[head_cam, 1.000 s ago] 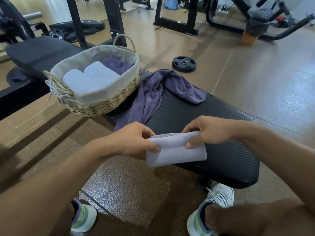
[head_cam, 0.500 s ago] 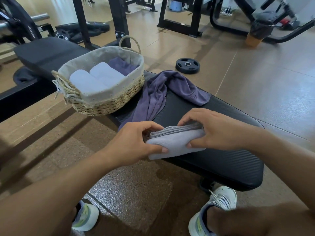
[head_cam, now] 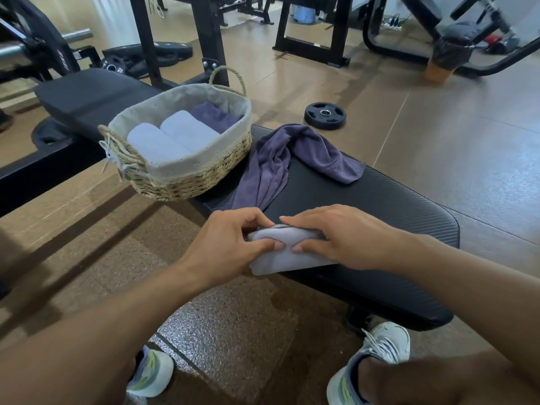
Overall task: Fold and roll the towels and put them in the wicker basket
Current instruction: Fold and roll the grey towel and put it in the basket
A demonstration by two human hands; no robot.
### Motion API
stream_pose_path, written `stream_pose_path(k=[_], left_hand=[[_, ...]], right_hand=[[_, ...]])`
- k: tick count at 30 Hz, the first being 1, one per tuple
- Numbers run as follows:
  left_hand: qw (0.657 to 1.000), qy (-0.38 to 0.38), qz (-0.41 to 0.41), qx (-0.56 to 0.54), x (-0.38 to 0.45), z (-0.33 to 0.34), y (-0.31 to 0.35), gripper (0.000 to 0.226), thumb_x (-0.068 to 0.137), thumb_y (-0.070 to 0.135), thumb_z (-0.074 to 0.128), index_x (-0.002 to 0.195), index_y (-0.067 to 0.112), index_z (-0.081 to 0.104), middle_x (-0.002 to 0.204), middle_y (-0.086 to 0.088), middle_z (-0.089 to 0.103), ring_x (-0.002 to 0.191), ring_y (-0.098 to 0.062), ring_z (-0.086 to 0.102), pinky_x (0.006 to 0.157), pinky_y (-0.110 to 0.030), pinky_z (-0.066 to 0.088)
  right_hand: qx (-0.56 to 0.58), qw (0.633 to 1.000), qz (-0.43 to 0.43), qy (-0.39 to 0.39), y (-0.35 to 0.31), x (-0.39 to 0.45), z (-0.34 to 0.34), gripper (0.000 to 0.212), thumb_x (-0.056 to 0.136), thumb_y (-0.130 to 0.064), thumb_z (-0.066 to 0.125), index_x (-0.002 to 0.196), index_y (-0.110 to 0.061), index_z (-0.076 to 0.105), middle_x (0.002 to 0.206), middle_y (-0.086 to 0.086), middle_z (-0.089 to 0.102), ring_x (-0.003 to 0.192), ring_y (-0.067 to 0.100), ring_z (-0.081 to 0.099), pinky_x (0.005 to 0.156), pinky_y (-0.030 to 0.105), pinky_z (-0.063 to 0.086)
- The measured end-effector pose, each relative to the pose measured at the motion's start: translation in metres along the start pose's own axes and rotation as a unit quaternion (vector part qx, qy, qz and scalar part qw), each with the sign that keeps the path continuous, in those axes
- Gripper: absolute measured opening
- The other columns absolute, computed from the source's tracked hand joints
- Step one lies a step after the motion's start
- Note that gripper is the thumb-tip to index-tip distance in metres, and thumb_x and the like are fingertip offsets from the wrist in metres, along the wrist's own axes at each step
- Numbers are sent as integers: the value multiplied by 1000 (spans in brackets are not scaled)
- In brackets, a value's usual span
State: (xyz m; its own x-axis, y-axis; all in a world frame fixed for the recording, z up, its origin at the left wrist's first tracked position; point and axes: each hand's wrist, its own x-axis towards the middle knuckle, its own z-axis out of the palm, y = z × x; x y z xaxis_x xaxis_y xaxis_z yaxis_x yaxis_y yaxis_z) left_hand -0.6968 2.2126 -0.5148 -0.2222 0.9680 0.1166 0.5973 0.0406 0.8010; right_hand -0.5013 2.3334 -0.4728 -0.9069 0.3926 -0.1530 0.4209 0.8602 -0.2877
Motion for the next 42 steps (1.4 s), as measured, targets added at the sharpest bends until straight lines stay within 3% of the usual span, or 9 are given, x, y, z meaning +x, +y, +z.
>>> stream_pose_path(k=[5,12,20,23,25,28,33,39,42], left_hand=[[999,12,18,25,-2,-4,-1,20,80,42,81,96,33,75,81,19,72,71,-5,67,61,-30,54],[987,109,79,89,7,-32,-5,42,94,51,62,127,25,67,129,13,67,117,3,59,102,-19,46],[952,260,15,158,29,-81,-20,49,101,41,54,145,20,46,147,4,50,135,-10,43,115,-30,31],[914,332,-10,232,39,-98,-28,50,98,36,53,142,12,46,152,-8,44,148,-28,30,126,-47,13],[901,345,-45,258,43,-106,-32,54,99,35,52,147,12,41,161,-8,33,156,-26,13,127,-45,0],[898,340,-84,267,44,-115,-41,70,97,37,57,155,11,29,169,-7,16,157,-23,0,127,-44,-5],[903,312,-165,246,46,-124,-56,98,93,52,58,161,8,4,170,-7,-6,156,-20,-14,124,-38,-13],[914,304,-187,194,42,-126,-59,75,105,50,30,162,17,-6,171,1,-10,155,-12,-17,125,-37,-12],[914,298,-185,203,40,-128,-59,71,106,48,29,162,18,-3,170,2,-10,155,-13,-16,125,-36,-12]], right_hand=[[13,999,-3,42,0,4,2,48,98,-48,59,145,-39,53,132,-15,66,117,10,60,96,33,47],[102,985,21,140,-4,22,-1,44,96,-42,63,139,-45,56,124,-20,69,105,-4,59,86,20,47],[210,954,45,210,-32,76,-17,36,96,-38,65,131,-45,64,95,-24,74,87,-10,65,70,13,51],[269,933,52,233,-44,102,-30,18,97,-35,64,110,-41,75,84,-14,76,77,2,69,64,22,54],[311,917,57,244,-53,124,-43,16,97,-34,63,90,-32,77,73,-4,72,63,2,62,55,21,47],[321,912,78,242,-63,165,-68,32,98,-37,62,95,-8,74,89,17,72,69,9,57,63,30,44],[287,927,121,210,-81,247,-91,38,98,-40,61,110,-7,75,105,16,74,88,28,69,77,43,55],[239,953,173,69,-96,300,-70,41,103,-29,56,129,2,60,128,21,65,107,33,66,95,42,55],[39,985,168,21,-100,300,-64,47,109,-35,41,133,3,57,128,19,64,119,35,60,100,40,49]])
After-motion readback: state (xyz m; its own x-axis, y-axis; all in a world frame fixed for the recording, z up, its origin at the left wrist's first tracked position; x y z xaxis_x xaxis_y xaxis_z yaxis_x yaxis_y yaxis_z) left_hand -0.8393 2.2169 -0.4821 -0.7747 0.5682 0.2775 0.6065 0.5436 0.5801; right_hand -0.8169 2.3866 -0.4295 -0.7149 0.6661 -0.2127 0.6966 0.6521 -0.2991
